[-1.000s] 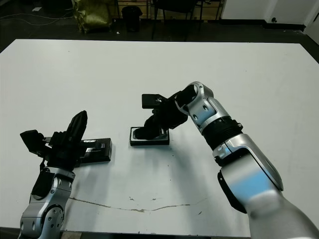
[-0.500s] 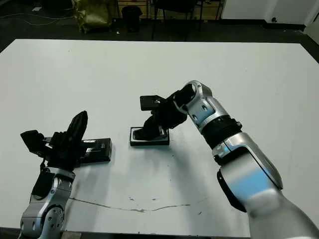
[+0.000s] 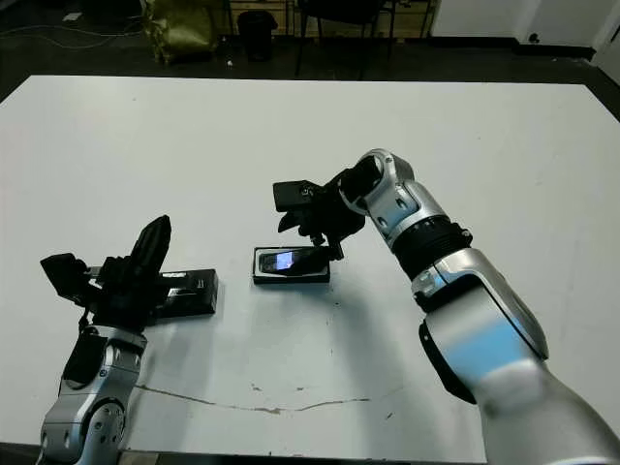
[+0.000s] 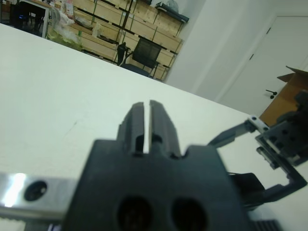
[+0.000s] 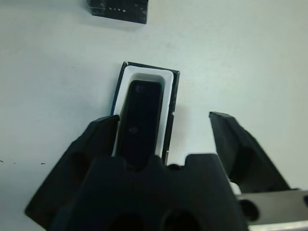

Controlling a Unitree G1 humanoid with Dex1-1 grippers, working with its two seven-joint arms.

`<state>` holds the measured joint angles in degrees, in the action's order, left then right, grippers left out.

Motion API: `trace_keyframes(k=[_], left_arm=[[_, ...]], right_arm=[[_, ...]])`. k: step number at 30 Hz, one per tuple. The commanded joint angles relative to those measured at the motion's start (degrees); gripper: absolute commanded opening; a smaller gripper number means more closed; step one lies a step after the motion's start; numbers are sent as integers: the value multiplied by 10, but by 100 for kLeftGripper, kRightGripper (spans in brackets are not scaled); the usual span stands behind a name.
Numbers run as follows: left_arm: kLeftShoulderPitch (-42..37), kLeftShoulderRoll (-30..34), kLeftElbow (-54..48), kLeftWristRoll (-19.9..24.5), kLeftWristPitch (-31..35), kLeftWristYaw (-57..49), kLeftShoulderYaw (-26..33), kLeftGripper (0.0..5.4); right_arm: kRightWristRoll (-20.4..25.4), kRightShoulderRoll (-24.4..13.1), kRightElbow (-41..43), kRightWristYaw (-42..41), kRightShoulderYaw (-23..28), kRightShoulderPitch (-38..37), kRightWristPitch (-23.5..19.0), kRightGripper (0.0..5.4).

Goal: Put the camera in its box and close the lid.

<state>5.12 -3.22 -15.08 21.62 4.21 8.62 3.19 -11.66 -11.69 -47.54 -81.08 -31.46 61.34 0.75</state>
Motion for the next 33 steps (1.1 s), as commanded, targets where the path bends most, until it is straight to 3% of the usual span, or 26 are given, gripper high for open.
trace_keyframes(k=[1, 3, 7, 12, 18, 22, 29, 33], left_arm=[[9, 1, 9, -1, 5, -2, 4, 0], [9, 1, 10, 1, 4, -1, 4, 0], [9, 2, 12, 2, 1, 3, 4, 0], [10, 1, 7, -5, 5, -4, 2, 0], [10, 0, 5, -2, 11, -6, 3, 0], [9, 1, 9, -3, 4, -2, 2, 0], [10, 1, 7, -3, 7, -3, 3, 0], [10, 0, 11, -2, 0, 1, 5, 0]], right_arm=[[-7, 8, -13, -26, -14, -29, -1, 513], [-9, 9, -14, -29, -11, -28, -6, 538], [-11, 10, -15, -30, -8, -27, -16, 538], [-9, 9, -21, -26, -1, -22, 2, 538], [-8, 10, -26, -22, 11, -13, -27, 538], [-12, 7, -20, -7, 16, -13, -7, 538], [-5, -5, -7, 11, 42, 0, -19, 538], [20, -22, 21, 16, 84, 16, -96, 538]])
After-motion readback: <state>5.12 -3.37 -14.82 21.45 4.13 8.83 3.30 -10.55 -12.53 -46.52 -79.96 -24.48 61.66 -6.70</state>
